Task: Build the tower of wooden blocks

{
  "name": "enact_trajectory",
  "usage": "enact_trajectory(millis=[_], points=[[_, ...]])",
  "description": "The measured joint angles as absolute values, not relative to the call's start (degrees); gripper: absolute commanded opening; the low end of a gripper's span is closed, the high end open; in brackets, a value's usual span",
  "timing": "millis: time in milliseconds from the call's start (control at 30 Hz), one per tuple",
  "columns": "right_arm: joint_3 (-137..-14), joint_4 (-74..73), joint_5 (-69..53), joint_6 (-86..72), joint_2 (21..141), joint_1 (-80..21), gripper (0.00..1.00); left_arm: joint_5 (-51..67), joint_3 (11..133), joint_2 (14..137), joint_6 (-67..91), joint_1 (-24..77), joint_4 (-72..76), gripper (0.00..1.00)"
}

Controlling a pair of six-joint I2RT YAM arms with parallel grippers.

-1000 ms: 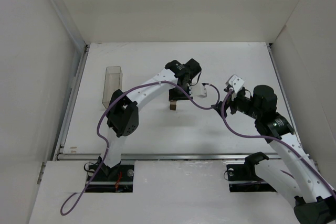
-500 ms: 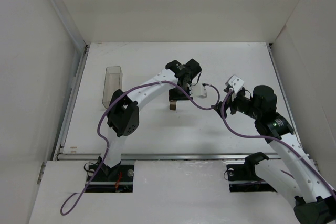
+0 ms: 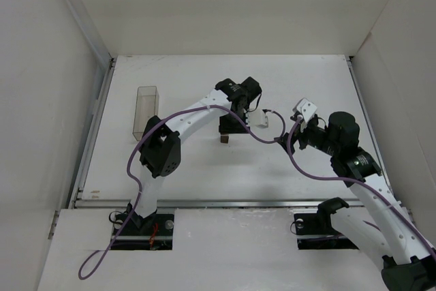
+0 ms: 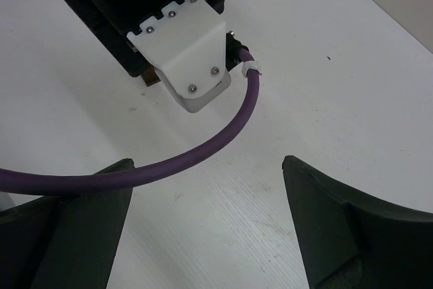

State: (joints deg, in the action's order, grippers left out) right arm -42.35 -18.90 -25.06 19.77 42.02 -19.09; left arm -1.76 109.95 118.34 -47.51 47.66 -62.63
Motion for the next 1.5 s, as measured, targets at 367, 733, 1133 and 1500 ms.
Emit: enact_trajectory(millis=[367, 733, 1133, 1500], points=[[-42.33, -18.85, -25.08, 19.75, 41.82, -19.09, 0.95, -2.00, 111.77, 118.58, -46.96, 47.75, -62.94, 0.59], [-45.10, -15.97, -13.34, 12.23, 38.81, -19.09, 1.00, 9.15, 116.77, 112.51, -41.52, 43.68, -58.57, 0.63], [-52.90, -15.16, 43.97, -10.33, 48.97, -19.05, 1.00, -20.71, 97.71, 88.55, -6.79, 25.39, -31.00, 0.89], [-52.88, -17.58, 56.86, -19.55, 48.49, -19.05, 1.00, -31.68, 90.30, 87.53, 8.45, 7.18, -28.97, 0.96]])
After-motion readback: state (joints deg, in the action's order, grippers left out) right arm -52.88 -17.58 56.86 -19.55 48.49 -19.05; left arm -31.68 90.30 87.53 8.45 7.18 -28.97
